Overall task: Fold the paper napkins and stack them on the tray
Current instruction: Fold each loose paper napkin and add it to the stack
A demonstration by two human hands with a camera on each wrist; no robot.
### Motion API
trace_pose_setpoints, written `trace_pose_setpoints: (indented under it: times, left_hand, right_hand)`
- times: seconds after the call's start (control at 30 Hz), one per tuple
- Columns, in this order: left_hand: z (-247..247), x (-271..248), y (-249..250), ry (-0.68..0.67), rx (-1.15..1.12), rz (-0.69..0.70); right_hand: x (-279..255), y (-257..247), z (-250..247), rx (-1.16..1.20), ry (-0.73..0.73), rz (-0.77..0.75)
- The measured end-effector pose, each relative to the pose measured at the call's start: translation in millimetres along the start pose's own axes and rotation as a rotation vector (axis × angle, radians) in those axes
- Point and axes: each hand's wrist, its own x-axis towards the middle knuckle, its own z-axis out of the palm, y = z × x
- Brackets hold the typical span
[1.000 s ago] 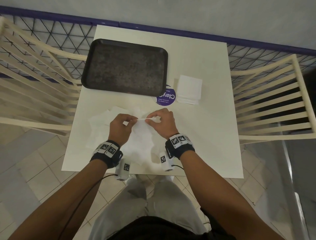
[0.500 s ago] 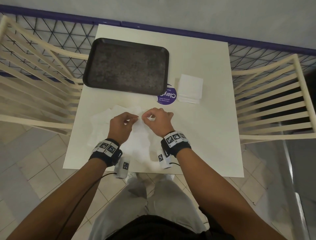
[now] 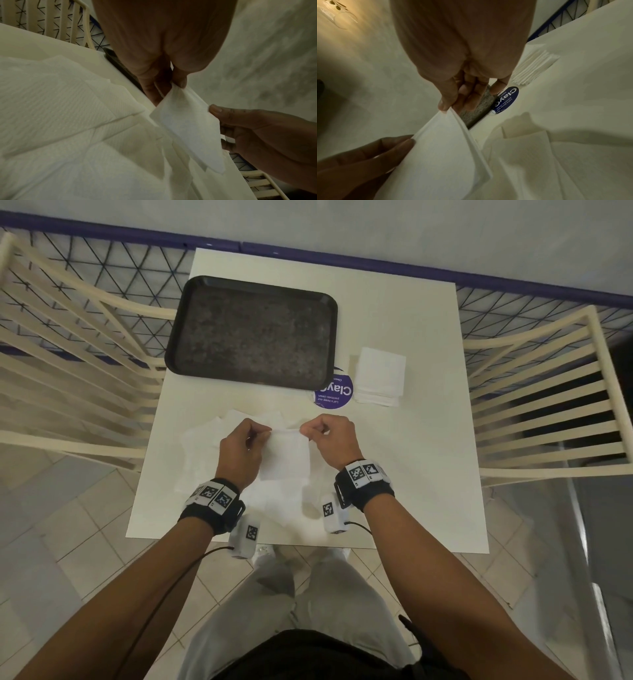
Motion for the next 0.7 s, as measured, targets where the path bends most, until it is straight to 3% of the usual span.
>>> trace_pose_setpoints:
  times: [0.3, 0.7]
  left_hand:
    - [8.9, 3.8, 5.1, 0.102, 0.043, -0.016]
    - [16.6, 14.8, 9.4, 0.09, 0.044, -0.072]
  right_hand:
    - [-11.6, -1.6, 15.8, 0.024, -0.076, 0.115]
    - [2.2, 4.6, -3.0, -0.08, 0.031, 0.093]
